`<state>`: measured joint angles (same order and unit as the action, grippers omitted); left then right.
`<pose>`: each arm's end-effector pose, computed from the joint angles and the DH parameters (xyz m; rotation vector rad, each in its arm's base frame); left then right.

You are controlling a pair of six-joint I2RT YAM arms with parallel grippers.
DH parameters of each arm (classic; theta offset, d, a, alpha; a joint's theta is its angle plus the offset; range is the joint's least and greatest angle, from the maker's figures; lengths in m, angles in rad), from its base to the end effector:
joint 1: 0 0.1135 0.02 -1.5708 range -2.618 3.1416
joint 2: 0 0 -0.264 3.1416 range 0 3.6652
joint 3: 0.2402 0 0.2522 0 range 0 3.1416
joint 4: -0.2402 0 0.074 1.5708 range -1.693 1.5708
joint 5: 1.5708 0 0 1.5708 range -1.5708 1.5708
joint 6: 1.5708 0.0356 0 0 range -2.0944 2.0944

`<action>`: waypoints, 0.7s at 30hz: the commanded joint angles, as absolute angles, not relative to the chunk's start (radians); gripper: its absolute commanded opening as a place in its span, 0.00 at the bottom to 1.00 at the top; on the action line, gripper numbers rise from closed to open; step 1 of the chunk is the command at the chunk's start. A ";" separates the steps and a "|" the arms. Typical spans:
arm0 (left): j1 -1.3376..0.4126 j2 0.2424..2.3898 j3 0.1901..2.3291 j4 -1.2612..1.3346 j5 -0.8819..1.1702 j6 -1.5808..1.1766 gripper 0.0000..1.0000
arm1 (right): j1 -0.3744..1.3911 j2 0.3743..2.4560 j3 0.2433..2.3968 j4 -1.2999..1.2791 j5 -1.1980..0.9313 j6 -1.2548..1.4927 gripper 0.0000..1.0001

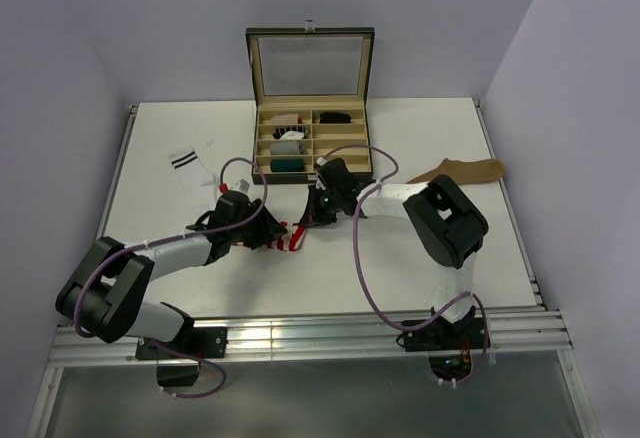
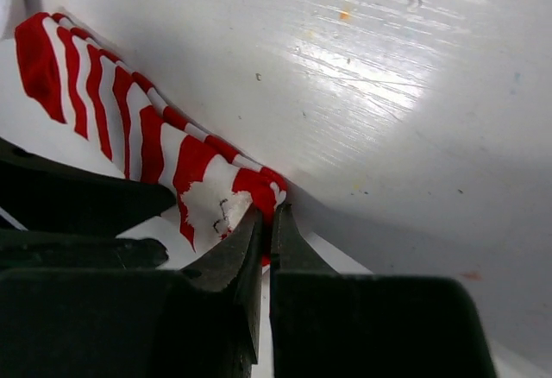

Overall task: Roll the socks
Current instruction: Roll the sock at the center of the board.

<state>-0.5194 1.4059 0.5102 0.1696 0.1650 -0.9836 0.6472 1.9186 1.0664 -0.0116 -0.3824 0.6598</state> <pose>0.2212 -0.1332 0.1477 -0.4805 2.4334 -0.9102 0.2999 0.2433 0.1354 -0.1712 2.6305 0.9940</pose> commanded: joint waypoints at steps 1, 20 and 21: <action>-0.505 1.385 0.537 0.120 0.098 -0.940 0.50 | 0.646 1.865 1.063 -0.089 -0.287 0.595 0.00; -0.497 1.695 0.768 0.090 0.074 -0.862 0.33 | 0.646 1.799 1.066 -0.256 -0.084 0.471 0.00; -0.497 1.703 0.767 0.098 0.081 -0.859 0.34 | 0.646 1.799 1.069 -0.264 -0.080 0.471 0.00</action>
